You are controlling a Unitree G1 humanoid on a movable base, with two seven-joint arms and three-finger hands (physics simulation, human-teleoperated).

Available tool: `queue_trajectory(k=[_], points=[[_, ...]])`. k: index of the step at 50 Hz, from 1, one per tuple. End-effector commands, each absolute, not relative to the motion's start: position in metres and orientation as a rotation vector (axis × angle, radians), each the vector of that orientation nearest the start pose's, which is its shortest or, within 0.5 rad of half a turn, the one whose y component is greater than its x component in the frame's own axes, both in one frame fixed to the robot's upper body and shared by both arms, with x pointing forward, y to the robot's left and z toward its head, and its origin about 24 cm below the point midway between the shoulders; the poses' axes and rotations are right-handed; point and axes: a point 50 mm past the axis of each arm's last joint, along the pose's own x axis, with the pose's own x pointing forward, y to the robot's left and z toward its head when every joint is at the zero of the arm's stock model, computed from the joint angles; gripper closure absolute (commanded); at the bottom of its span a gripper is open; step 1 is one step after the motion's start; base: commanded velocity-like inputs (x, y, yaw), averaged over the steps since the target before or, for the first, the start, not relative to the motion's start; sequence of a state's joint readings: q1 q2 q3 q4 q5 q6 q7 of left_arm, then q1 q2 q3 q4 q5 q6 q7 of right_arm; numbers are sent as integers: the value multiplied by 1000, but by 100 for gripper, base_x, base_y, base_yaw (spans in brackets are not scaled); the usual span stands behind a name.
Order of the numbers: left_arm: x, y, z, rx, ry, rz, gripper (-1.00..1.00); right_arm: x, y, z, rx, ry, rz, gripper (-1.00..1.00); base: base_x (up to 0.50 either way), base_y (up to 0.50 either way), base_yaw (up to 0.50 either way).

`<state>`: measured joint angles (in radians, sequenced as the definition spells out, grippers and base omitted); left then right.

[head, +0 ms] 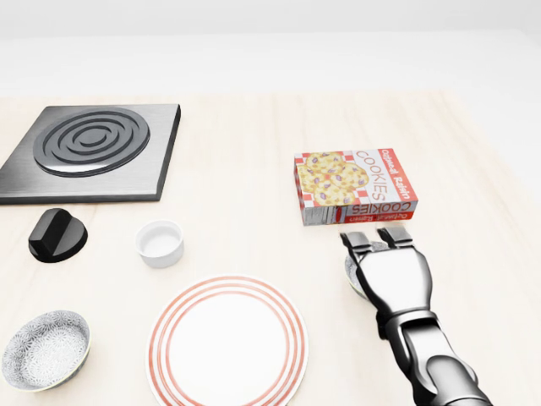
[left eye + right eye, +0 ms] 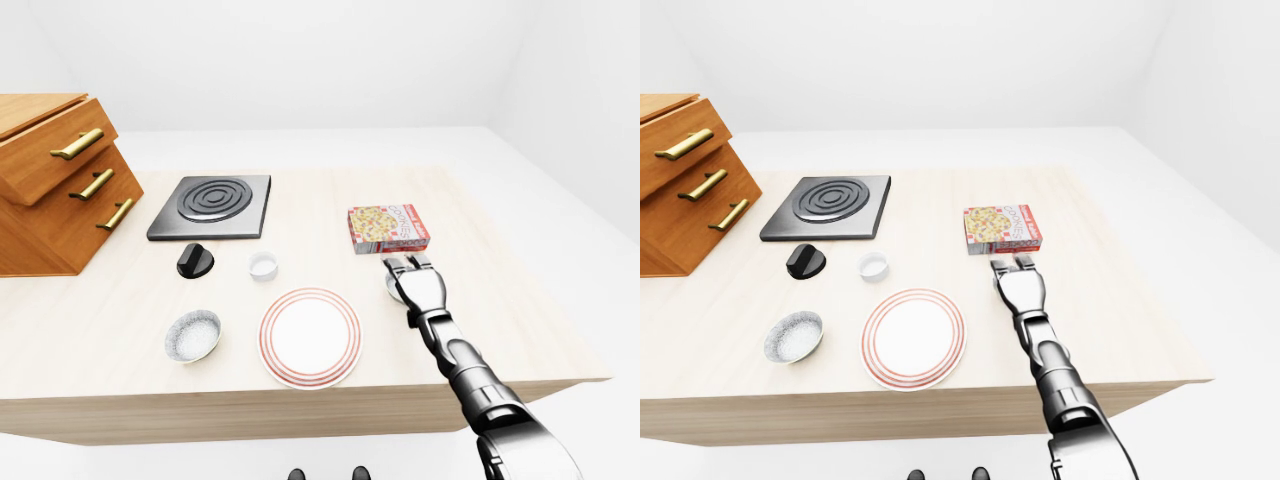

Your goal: Pick the akita bowl next to the plate and place it on the plate.

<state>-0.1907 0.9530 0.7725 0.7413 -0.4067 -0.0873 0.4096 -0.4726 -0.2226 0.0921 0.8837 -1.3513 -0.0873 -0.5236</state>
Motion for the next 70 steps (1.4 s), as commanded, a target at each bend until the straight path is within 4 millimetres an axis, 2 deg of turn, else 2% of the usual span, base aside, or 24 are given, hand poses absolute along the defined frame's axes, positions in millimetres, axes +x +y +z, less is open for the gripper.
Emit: queue_trajectory(k=[1,13,17,19,20,21,26,33,37,42,48,51,53,60,66,70], points=[[151,501,177,128,-204,1374,-100,317,-177,-11,-1615,-88,68,100,0,0,0],[152,501,178,127,-206,1370,-100,316,-178,-16,-1633,-65,99,100,0,0,0],[152,501,177,127,-203,1370,-100,317,-177,-6,-1646,-129,67,100,0,0,0],[152,500,178,129,-209,1370,-100,319,-175,7,-1664,-207,27,100,0,0,0],[153,500,179,132,-212,1367,-100,320,-173,26,-1664,-294,-39,100,0,0,0],[153,500,179,132,-214,1366,-100,320,-173,36,-1665,-336,-73,100,0,0,0],[153,499,179,135,-218,1362,-100,313,-169,72,-1660,-494,-210,100,0,0,0],[154,498,179,136,-216,1357,-100,306,-166,95,-1638,-584,-307,100,0,0,0],[155,498,178,136,-215,1356,-100,302,-168,121,-1624,-666,-399,100,0,0,0],[157,496,178,140,-217,1349,-100,292,-164,154,-1580,-693,-435,100,0,0,0],[157,497,177,138,-213,1349,-100,281,-154,172,-1490,-695,-413,100,0,0,0],[156,497,177,138,-212,1351,-100,277,-146,176,-1402,-660,-341,100,0,0,0],[156,497,178,139,-218,1351,-100,276,-142,180,-1426,-677,-333,100,0,0,0],[154,498,177,133,-211,1357,-100,272,-118,199,-1311,-701,-207,100,0,0,0],[155,498,177,135,-208,1358,-100,266,-102,203,-1219,-688,-60,100,0,0,0],[154,499,177,135,-205,1362,-100,263,-91,217,-1210,-731,-20,100,0,0,0]])
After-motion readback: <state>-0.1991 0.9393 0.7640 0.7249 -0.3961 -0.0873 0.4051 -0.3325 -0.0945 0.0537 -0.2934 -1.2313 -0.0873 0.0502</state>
